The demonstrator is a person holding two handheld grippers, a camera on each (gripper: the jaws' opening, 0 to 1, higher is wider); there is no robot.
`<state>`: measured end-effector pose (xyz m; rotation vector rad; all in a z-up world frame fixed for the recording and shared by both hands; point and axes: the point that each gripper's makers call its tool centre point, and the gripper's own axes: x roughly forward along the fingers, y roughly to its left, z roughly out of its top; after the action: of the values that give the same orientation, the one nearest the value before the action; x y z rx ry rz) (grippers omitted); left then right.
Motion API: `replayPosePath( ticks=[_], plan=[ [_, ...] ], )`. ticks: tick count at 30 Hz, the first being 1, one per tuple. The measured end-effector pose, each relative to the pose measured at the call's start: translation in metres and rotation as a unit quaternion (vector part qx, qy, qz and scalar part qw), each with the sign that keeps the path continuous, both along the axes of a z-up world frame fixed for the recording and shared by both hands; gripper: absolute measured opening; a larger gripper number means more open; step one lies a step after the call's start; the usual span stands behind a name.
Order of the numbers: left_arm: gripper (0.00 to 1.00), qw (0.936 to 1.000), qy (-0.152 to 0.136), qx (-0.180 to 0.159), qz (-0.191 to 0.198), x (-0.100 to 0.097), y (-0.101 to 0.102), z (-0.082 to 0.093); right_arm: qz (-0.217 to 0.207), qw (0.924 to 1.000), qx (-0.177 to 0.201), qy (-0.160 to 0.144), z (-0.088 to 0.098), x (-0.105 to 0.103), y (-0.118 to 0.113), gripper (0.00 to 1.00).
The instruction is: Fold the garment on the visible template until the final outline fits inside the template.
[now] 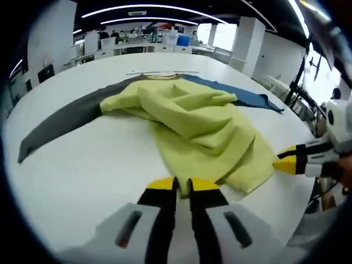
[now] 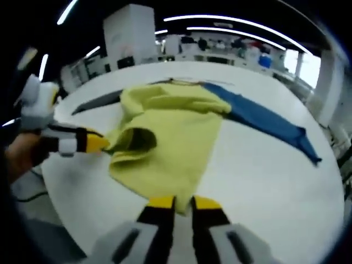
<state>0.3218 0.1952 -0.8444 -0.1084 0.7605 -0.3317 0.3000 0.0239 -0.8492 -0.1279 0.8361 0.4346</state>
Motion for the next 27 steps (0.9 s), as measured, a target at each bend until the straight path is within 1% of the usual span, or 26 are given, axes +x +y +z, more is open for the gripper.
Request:
replayPosePath(
  ticks=[1,2,3,5,6,10,12,15,16,17,22,25,27],
  plan=[
    [0.01,0.9998,0.002,-0.016,0.013,-0.001,0.002,0.001,0.000,1.0000,0.001,0.000,-0.001,0.000,0.000,0.03],
    [0.00,0.9996,0.007,-0.021,0.016,-0.002,0.002,0.000,0.000,1.0000,0.008,0.001,0.000,0.000,0.002,0.01],
    [0.00,0.9998,0.006,-0.016,0.012,0.001,0.007,0.000,-0.005,0.9998,0.020,0.005,-0.001,-0.001,0.005,0.00],
    [0.00,0.9994,0.016,-0.021,0.023,-0.001,0.010,0.000,-0.004,0.9999,0.016,0.003,0.000,0.000,0.004,0.00],
    [0.00,0.9994,0.015,-0.022,0.023,-0.003,0.010,0.001,-0.001,0.9999,0.015,0.004,-0.001,0.001,0.004,0.00],
    [0.00,0.9989,0.005,-0.036,0.028,-0.007,0.017,0.012,0.009,0.9996,0.023,0.012,0.002,-0.003,0.004,0.00],
    [0.00,0.9989,-0.004,-0.036,0.029,-0.009,0.022,0.017,0.005,0.9995,0.031,0.009,0.006,-0.002,0.002,0.00],
    [0.00,0.9990,-0.013,-0.032,0.029,-0.014,0.038,0.023,0.010,0.9995,0.031,0.001,0.015,-0.004,-0.002,0.00],
    [0.00,0.9987,-0.016,-0.042,0.025,-0.017,0.042,0.027,0.028,0.9995,0.014,-0.003,0.016,-0.005,-0.006,0.00],
    [0.00,0.9986,-0.013,-0.044,0.026,-0.021,0.043,0.029,0.032,0.9994,0.008,-0.003,0.017,-0.006,-0.008,0.00],
    [0.00,0.9983,-0.018,-0.044,0.033,-0.036,0.065,0.040,0.032,0.9993,0.017,-0.006,0.027,-0.007,-0.016,0.00],
    [0.00,0.9983,-0.004,-0.039,0.042,-0.047,0.076,0.042,0.036,0.9992,0.013,-0.006,0.032,-0.009,-0.019,0.00],
    [0.00,0.9985,-0.010,-0.039,0.037,-0.052,0.081,0.046,0.036,0.9992,0.015,-0.008,0.035,-0.011,-0.022,0.00]
  ],
)
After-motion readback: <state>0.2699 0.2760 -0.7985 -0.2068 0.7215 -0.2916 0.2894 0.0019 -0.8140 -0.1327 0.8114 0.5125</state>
